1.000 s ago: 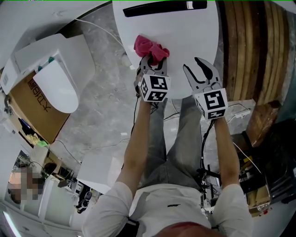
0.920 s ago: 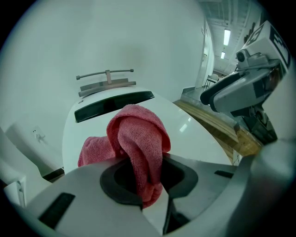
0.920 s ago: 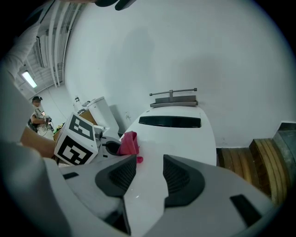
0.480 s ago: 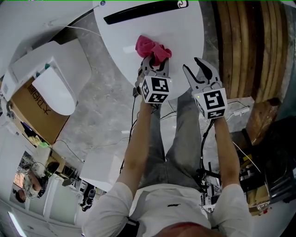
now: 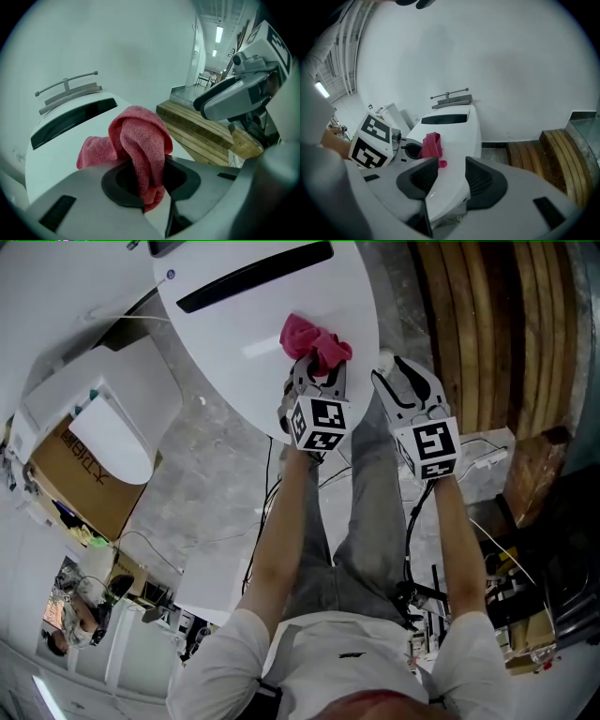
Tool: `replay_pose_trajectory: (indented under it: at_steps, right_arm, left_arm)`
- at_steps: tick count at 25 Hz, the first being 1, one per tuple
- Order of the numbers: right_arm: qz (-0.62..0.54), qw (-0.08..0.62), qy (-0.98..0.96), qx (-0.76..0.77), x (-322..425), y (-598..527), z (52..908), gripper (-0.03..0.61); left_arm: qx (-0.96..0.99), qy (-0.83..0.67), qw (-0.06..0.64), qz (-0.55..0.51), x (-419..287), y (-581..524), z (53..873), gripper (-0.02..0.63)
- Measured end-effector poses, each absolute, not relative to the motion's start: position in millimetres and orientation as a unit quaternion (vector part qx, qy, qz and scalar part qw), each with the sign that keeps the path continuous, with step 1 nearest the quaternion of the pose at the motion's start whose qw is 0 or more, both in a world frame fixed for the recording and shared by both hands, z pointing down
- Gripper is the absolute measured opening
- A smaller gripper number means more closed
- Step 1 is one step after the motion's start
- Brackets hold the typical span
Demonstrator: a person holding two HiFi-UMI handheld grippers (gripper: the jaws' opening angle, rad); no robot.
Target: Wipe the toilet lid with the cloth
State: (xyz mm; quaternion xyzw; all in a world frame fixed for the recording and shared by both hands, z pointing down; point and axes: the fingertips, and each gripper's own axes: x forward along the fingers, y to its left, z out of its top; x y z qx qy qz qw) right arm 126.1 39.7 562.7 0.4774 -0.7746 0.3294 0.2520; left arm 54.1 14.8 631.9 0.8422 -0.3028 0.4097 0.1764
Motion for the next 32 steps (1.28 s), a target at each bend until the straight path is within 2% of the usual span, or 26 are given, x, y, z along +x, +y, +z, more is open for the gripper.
replay_pose_trajectory:
  at_steps: [27,32]
  right_arm:
    - [0.368,0.256,-0.744,0.496,251.8,41.9,585.6,0.192]
    - [0.371,0.258,-0.741,0.497,252.8,54.8,589.2,0.192]
  left_arm:
    - [0.880,-0.176,0.196,0.395,228.3,45.9,631.8,0.109]
    - [0.884,-0.162,0.209,0.386,233.5,65.4,630.5,0.109]
